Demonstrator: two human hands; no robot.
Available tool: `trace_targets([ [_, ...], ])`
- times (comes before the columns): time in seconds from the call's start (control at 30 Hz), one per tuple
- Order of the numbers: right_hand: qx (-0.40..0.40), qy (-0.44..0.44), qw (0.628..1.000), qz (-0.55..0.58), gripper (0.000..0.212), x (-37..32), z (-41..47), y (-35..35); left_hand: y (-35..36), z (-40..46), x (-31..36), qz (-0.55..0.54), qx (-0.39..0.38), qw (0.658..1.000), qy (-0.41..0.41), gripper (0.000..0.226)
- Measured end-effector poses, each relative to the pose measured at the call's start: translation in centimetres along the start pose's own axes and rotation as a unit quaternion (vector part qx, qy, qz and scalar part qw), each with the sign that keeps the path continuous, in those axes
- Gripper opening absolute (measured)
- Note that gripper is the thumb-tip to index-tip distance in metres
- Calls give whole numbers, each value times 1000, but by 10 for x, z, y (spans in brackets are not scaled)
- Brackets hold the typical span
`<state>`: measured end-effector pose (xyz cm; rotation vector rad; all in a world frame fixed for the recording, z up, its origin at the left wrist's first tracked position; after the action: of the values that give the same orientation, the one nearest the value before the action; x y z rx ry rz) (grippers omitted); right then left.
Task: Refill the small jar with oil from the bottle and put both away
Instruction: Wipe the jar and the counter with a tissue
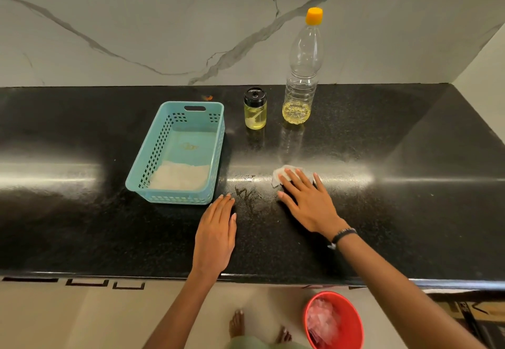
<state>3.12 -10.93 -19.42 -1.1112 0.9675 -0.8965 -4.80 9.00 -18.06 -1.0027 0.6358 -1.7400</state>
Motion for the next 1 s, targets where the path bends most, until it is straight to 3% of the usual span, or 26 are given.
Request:
trace_targets([
  [0.17, 0, 31, 999, 38, 81, -42, 43, 15, 2, -1, -1, 12, -4, 1000, -5, 41],
  [0.3, -5, -42, 998, 45, 67, -78, 22, 16, 0, 1, -2, 17, -9, 1000, 9, 40],
  [0.43, 1, -85, 996, 26, 55, -54, -16, 4, -13, -2, -3, 4, -9, 999, 37, 39],
  [0.57, -6, -29, 1000, -7, 61, -23, 1, 2, -29, -16, -21, -3, 7, 1000, 26, 39],
  [0.73, -1, 23, 1000, 17, 56, -58, 46, 20, -26, -22, -33, 5, -2, 999, 36, 40],
  [0.87, -4, -37, 999, 26, 63, -100, 34, 25, -21, -24, -33, 13, -13, 998, 54, 40],
  [1.0, -8, -98, 995, 30, 55, -93, -6, 15, -19, -25, -35, 11, -20, 999, 45, 41],
])
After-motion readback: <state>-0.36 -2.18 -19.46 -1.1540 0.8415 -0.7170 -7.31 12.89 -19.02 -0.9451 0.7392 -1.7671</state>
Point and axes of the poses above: each hand's wrist, its own z-axis towards the middle knuckle, its own y-axis out of the palm, x = y × z, the point moved 8 cm from there along z, towards the middle knuckle, and after that the axes turned 15 degrees about x, right-handed, at the moved point
